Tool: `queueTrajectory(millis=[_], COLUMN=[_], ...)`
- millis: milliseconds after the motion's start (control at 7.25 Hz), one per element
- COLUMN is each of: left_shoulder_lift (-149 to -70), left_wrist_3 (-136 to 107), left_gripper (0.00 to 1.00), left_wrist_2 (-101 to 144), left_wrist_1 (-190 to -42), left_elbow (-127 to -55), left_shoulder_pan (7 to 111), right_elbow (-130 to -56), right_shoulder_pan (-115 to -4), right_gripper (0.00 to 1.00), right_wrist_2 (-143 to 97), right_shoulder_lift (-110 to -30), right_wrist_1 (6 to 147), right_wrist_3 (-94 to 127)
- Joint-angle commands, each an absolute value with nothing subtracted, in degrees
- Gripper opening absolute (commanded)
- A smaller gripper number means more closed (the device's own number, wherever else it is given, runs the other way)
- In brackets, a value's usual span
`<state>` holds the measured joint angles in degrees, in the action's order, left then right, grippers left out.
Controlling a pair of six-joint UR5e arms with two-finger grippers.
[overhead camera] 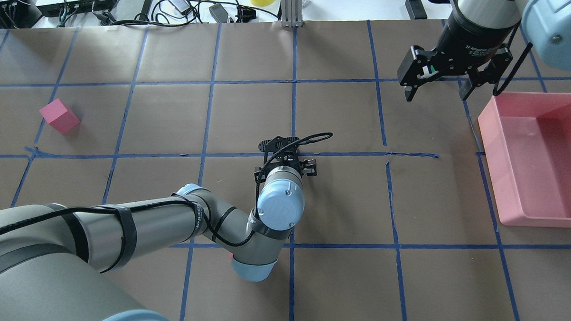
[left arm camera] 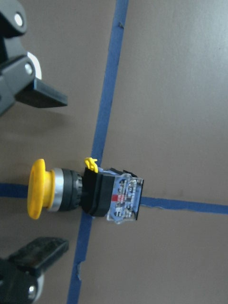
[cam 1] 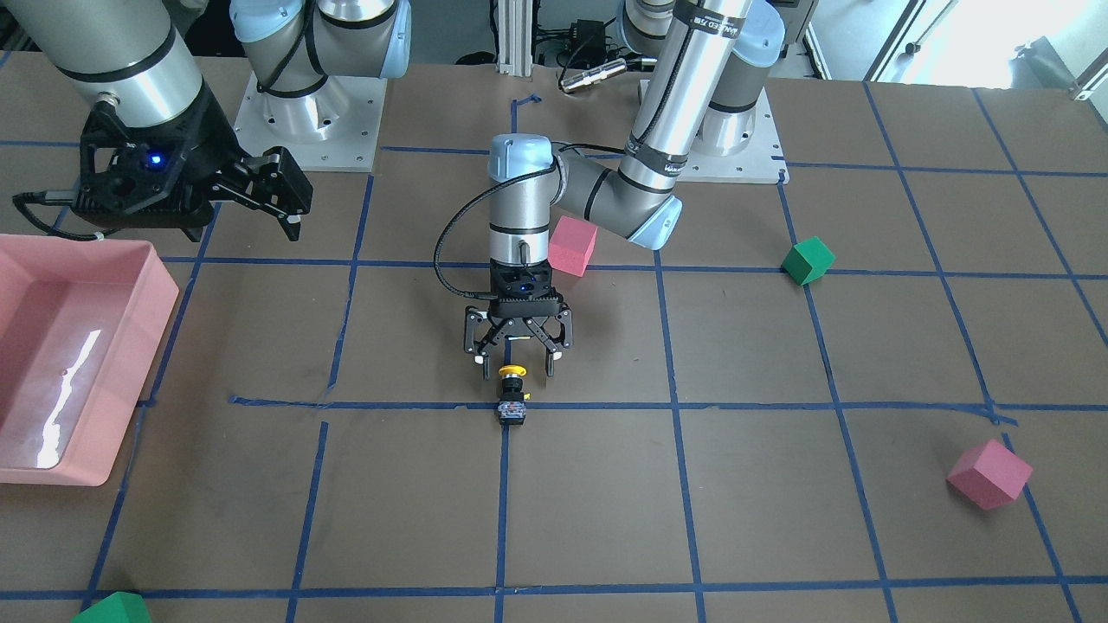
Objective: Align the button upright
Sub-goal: 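Lower the left gripper and grasp the switch around its yellow cap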
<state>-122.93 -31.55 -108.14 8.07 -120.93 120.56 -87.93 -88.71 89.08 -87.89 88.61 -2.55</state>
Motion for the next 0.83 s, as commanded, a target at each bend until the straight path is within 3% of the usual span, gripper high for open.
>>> queueTrajectory(millis=[0,138,414,690], left_shoulder_lift=[-123.2,-123.2,-123.5,-122.4], left_wrist_3=[-28.6,-28.2,-28.1,-28.2], left_gripper=[0.7,0.41,0.13,0.09], left_wrist_2=[-108.5,-108.5,-108.5,-108.2], left_wrist_1=[9.7,9.7,9.7,9.4], left_elbow=[-120.9,-120.9,-121.0,-120.9], left_shoulder_pan=[120.8,120.8,120.8,120.8], right_elbow=[-88.0,-88.0,-88.0,-88.1], right_shoulder_pan=[-88.7,-88.7,-88.7,-88.7], right_gripper=[1.0,1.0,1.0,1.0], right_wrist_2=[89.1,89.1,89.0,88.9], right_shoulder_lift=[-87.9,-87.9,-87.9,-87.9], right_wrist_1=[88.6,88.5,88.6,88.6], right_wrist_3=[-2.5,-2.5,-2.5,-2.5])
